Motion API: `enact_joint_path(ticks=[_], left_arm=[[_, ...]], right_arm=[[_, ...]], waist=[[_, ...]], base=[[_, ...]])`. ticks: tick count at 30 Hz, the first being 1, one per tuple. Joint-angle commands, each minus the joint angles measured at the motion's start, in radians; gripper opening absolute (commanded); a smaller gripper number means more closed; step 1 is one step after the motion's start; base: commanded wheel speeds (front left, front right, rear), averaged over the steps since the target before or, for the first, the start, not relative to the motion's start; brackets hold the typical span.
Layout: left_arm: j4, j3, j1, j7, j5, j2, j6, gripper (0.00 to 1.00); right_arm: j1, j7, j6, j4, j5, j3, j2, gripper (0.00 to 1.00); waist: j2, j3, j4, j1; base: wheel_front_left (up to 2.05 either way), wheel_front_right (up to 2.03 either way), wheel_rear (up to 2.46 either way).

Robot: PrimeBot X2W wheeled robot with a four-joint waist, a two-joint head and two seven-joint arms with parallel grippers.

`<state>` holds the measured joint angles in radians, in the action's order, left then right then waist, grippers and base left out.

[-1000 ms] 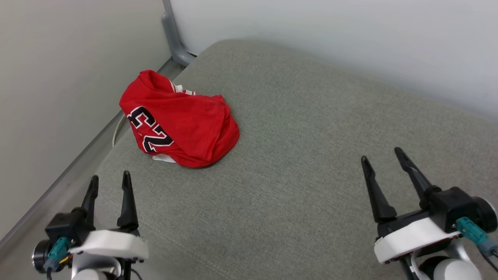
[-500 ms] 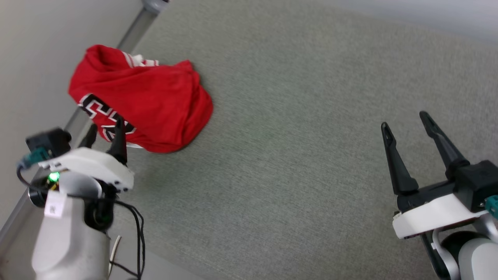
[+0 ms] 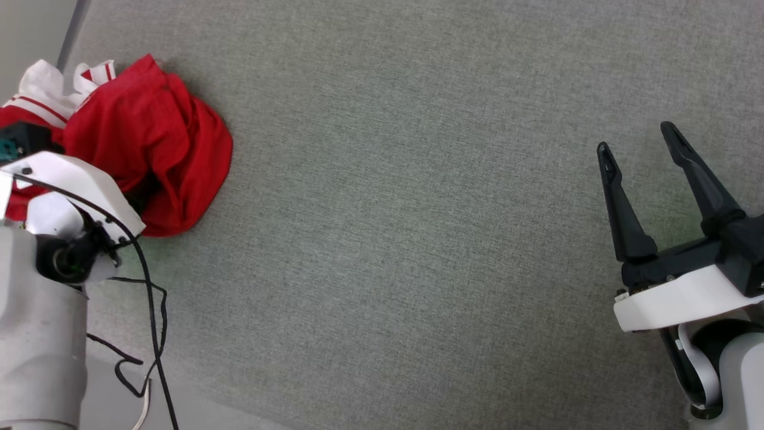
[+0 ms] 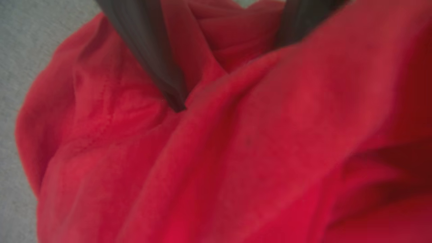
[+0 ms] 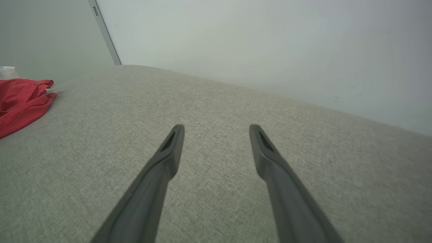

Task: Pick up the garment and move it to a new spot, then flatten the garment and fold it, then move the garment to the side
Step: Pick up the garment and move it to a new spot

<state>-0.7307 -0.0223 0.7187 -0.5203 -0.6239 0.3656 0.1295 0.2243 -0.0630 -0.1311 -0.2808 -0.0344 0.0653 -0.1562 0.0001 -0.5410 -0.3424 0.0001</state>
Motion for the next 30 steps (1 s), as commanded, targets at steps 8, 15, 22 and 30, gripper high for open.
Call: enact_joint_path(ticks=[8, 15, 22, 30], left_arm=[[-0.023, 0.021, 0.005, -0.007, -0.001, -0.006, -0.006, 0.00], [0.017, 0.024, -0.023, 0.264, 0.086, 0.018, -0.043, 0.00], [0.095, 0.056, -0.070, 0.484, 0.173, -0.001, -0.092, 0.00], [0.235, 0.109, -0.150, 0.612, 0.233, -0.048, -0.130, 0.00]], right_arm=[[0.027, 0.020, 0.001, 0.011, 0.009, 0.003, -0.011, 1.00], [-0.016, 0.054, 0.001, 0.058, 0.011, -0.014, 0.025, 1.00], [-0.069, 0.082, 0.001, 0.097, -0.005, -0.034, 0.068, 1.00], [-0.122, 0.107, 0.001, 0.128, 0.003, -0.056, 0.096, 1.00]], waist=[[-0.0001, 0.012, 0.017, -0.0001], [-0.0001, 0.127, 0.023, -0.0001], [-0.0001, 0.236, 0.041, -0.0001], [-0.0001, 0.325, 0.099, -0.0001]], base=[[0.00, 0.00, 0.00], [0.00, 0.00, 0.00], [0.00, 0.00, 0.00], [0.00, 0.00, 0.00]])
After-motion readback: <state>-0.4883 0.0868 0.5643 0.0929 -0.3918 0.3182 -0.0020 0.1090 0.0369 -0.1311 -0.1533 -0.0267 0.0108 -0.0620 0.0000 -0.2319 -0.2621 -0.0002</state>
